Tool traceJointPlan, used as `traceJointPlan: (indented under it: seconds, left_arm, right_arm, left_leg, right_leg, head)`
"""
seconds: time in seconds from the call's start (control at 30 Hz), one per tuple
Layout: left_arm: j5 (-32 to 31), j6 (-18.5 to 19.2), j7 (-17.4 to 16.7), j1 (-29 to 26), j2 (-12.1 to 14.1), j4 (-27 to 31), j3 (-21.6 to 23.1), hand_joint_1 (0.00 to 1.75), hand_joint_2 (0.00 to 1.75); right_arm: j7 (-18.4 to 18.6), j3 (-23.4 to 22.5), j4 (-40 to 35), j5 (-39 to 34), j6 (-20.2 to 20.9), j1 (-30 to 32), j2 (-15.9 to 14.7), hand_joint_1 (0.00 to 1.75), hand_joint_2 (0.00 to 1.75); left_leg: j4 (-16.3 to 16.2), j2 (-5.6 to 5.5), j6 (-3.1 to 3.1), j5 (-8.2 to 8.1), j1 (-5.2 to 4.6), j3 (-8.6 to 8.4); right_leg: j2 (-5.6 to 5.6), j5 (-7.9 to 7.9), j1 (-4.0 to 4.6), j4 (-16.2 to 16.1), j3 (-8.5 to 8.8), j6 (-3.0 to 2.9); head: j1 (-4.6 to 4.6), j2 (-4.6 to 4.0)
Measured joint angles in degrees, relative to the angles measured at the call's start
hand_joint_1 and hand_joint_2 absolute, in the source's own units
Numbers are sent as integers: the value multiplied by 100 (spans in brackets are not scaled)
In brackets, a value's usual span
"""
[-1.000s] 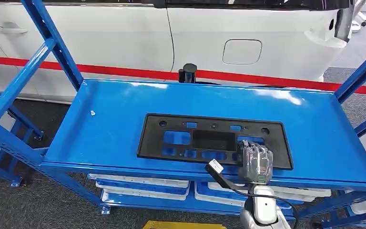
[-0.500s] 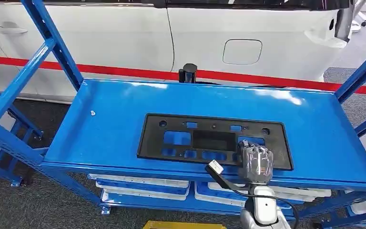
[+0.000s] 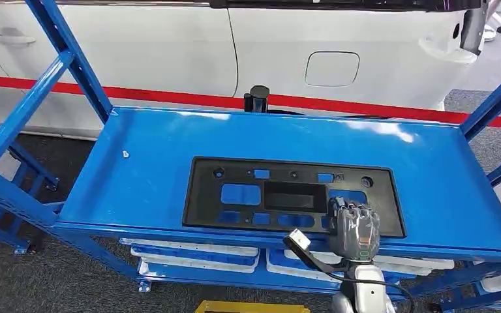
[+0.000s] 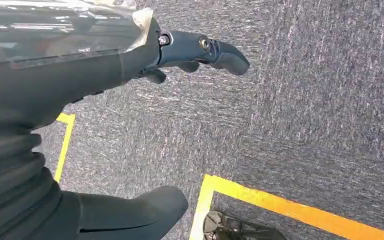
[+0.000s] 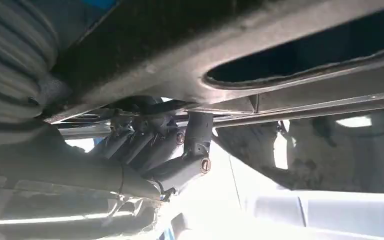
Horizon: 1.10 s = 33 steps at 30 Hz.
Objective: Take the parts from the cabinet and place them on the table.
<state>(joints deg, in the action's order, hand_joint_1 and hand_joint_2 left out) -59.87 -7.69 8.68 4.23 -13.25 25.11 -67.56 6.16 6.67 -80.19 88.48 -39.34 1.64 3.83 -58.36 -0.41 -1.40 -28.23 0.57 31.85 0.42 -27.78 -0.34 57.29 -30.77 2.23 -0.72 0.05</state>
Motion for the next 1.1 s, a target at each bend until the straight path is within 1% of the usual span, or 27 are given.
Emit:
traceJointPlan:
  seconds: [0.33,0.4,0.5,0.67,0.77,0.83,0.97,1.1]
  left_arm:
    - [0,-9,0,1,0,0,0,0,175]
    - [-9,-20,26,0,0,0,0,0,175]
    - [-17,-22,101,3,9,-4,0,0,175]
    - [-17,-77,162,13,42,-68,0,0,175]
    - [-15,-144,184,21,59,-118,0,0,175]
    - [-13,-188,181,27,74,-151,0,0,175]
    - [20,-212,177,35,90,-188,-6,0,175]
    - [81,-223,214,44,92,-195,-17,0,175]
  right_arm:
    - [-43,-79,-149,-30,-2,57,70,175,175]
    - [-338,-148,-253,-322,0,110,111,175,175]
    - [-1094,-403,-477,-941,-2,196,341,175,175]
    - [-2125,-879,-866,-1767,-2,338,746,175,175]
    - [-2707,-1193,-1079,-1804,-2,389,1038,175,175]
    - [-2912,-1333,-1297,-1643,-2,437,1224,175,175]
    - [-2935,-1349,-1641,-1630,-2,530,1436,175,175]
    - [-3058,-1346,-1887,-1692,-2,549,1486,175,175]
  left_leg:
    - [0,1,0,0,0,1]
    - [0,-2,0,0,0,3]
    - [0,0,0,0,0,4]
    - [1,0,1,0,1,6]
    - [2,0,1,-1,0,6]
    - [2,1,1,-1,0,5]
    - [2,-2,1,0,0,6]
    - [1,0,1,-1,0,6]
  right_leg:
    - [0,0,0,-1,-3,0]
    - [-1,0,0,-1,-3,0]
    - [0,0,0,0,-6,0]
    - [0,-2,0,0,-9,-2]
    - [0,-2,0,0,-9,-2]
    - [0,-2,0,0,-9,-2]
    - [0,-2,0,0,-7,-2]
    - [0,-2,-1,0,-8,-2]
  head:
    - [0,2]
    - [0,2]
    - [2,2]
    - [0,2]
    - [0,0]
    - [0,2]
    - [0,2]
    - [0,2]
